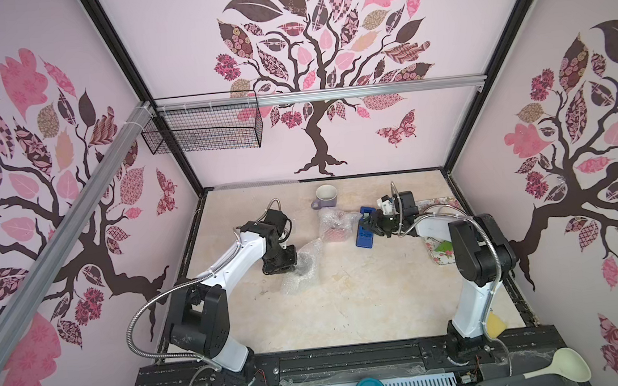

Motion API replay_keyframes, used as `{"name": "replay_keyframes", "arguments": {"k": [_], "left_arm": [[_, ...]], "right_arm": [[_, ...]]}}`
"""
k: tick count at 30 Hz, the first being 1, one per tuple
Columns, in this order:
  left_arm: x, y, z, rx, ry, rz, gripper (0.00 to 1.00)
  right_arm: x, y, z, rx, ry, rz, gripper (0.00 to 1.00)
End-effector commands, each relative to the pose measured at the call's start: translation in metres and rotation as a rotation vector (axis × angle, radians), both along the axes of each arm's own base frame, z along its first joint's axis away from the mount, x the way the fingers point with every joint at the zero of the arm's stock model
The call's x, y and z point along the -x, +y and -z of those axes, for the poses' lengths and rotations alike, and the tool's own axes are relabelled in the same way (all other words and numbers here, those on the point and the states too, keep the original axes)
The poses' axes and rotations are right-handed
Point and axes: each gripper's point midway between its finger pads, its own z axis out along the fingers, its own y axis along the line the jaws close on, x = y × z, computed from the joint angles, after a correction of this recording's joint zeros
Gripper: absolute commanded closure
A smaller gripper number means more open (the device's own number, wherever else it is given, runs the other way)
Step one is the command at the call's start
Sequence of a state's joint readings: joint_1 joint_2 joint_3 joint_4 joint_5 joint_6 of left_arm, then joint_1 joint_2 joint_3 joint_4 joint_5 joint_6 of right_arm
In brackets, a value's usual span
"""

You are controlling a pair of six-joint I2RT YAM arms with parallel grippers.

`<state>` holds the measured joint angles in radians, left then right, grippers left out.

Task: Wrap mugs in bubble wrap
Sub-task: Tear off the tape using the Tape Cutter.

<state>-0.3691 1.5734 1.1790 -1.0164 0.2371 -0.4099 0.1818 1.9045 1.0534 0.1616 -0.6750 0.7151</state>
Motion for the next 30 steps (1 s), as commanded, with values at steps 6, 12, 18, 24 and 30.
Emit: {"name": "replay_keyframes", "arguments": {"k": [6, 12, 18, 24, 30], "left_arm": [[-0.003, -0.006, -0.013, 0.035, -0.042, 0.012, 1.00], [0.005, -0.003, -0.005, 0.030, -0.029, 0.009, 1.00], [0.012, -0.002, 0.005, 0.038, -0.005, 0.001, 1.00], [0.019, 0.000, 0.010, 0.033, 0.005, -0.001, 1.00], [0.022, 0.001, 0.015, 0.033, 0.015, -0.001, 1.00]], "right_arm": [[-0.012, 0.000, -0.031, -0.065, -0.036, 0.047, 1.00], [-0.042, 0.002, -0.107, -0.100, -0.147, 0.014, 1.00], [-0.058, 0.004, -0.153, -0.162, -0.203, 0.008, 1.00], [-0.051, 0.005, -0.181, -0.214, -0.222, 0.011, 1.00], [-0.014, 0.005, -0.187, -0.307, -0.198, 0.020, 1.00]]}}
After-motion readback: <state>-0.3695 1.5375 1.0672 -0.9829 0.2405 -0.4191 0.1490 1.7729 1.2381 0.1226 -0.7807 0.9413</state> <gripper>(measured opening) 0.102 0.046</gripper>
